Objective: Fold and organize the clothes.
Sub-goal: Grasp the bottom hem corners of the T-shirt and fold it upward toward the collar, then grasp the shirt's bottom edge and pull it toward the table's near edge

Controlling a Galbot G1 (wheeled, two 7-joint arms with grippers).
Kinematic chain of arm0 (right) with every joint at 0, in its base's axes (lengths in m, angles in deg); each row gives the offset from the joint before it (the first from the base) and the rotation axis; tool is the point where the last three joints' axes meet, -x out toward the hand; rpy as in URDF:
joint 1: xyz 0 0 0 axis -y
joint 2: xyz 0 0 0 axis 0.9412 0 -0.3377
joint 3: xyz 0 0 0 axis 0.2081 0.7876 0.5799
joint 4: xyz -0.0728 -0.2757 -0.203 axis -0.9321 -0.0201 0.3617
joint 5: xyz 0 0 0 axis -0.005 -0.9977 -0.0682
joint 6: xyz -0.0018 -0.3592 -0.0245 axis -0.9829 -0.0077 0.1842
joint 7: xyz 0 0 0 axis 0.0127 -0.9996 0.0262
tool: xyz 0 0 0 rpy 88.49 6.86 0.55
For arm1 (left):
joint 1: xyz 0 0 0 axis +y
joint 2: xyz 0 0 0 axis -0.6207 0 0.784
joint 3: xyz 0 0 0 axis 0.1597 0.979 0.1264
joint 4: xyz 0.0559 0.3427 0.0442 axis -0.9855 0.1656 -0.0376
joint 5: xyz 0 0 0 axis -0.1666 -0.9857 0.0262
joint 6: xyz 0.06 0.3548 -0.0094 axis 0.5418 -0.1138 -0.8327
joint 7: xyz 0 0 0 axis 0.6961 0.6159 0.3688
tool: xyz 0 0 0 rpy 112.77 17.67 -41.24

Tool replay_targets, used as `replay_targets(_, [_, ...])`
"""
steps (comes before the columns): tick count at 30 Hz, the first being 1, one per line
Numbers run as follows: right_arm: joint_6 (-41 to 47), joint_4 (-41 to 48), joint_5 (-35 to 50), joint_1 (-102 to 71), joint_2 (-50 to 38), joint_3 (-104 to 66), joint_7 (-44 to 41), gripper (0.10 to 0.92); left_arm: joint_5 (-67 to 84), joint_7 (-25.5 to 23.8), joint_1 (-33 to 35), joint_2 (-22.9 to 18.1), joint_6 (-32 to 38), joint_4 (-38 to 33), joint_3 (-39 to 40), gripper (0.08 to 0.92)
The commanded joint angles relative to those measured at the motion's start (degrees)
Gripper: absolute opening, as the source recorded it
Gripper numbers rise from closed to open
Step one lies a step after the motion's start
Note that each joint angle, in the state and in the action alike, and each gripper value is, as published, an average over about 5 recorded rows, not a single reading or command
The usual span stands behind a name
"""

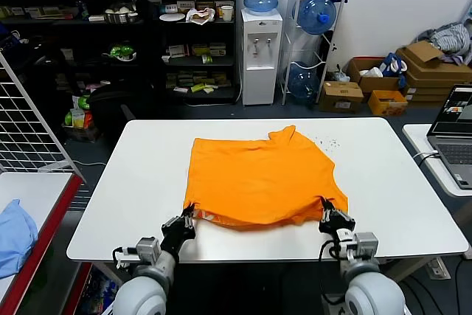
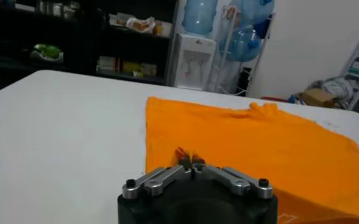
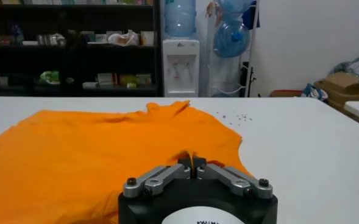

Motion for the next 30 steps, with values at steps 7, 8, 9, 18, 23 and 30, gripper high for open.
replay_targets(7, [3.41, 10.72, 4.0, 17.0, -1.1, 5.25, 2.49, 0.124, 0.34, 0.42, -16.33, -1.69, -0.18, 14.65, 4.46, 0.092])
replay_targets(8, [3.42, 11.0, 3.99, 17.23, -0.97, 5.44, 2.49, 0.124, 0.31, 0.43, -16.5, -1.77, -0.18, 14.9, 4.55, 0.092])
replay_targets(9, [3.45, 11.21, 3.97, 17.39, -0.84, 5.59, 2.45, 0.124, 0.27, 0.45, -16.66, -1.87, -0.18, 15.14, 4.64, 0.092])
replay_targets(18, [3.94, 10.69, 2.73, 15.12, -0.37, 5.55, -0.81, 0.224, 0.61, -0.02, -16.45, -1.71, -1.05, 14.65, 4.73, 0.148])
replay_targets(23, [3.27, 9.85, 2.11, 13.46, -0.62, 4.21, -1.84, 0.371, 0.77, 0.01, -15.43, -1.17, -1.29, 13.27, 4.53, 0.283])
replay_targets(30, [0.97, 6.47, 0.76, 6.79, -3.34, -0.04, -3.88, 0.57, 2.19, 0.09, -9.85, 0.71, -2.18, 8.39, 3.14, 0.491])
